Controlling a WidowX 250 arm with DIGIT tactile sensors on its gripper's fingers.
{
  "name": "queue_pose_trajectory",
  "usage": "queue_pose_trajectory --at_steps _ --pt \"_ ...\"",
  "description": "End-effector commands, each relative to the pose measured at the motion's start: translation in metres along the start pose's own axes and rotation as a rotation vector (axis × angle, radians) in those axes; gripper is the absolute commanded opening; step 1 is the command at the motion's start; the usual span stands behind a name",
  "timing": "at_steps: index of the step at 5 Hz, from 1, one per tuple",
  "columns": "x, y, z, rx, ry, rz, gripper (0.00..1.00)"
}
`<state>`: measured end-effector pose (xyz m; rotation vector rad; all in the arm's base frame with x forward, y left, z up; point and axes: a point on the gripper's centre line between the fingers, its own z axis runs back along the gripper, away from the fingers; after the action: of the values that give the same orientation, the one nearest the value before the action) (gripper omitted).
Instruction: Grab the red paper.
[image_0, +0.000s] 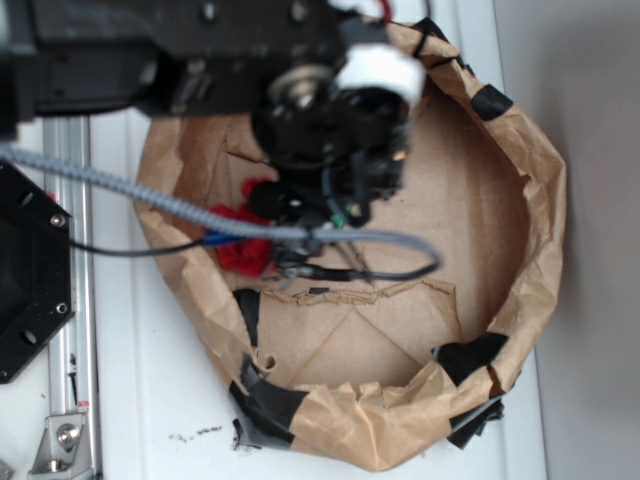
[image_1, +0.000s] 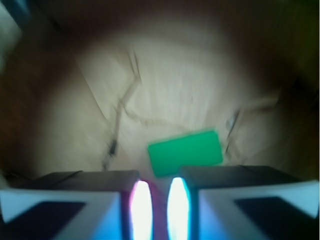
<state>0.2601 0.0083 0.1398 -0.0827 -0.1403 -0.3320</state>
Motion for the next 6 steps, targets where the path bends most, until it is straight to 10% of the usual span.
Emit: queue_pose_trajectory --at_steps 1,2,6 --pt "0.023 -0.005 0.022 0.069 0.015 0.109 0.00" --pt "0.014 0.003 0.012 0.063 0.041 0.128 1.00" --pt "-0.060 0.010 -0.057 -0.051 0.241 0.042 1.00"
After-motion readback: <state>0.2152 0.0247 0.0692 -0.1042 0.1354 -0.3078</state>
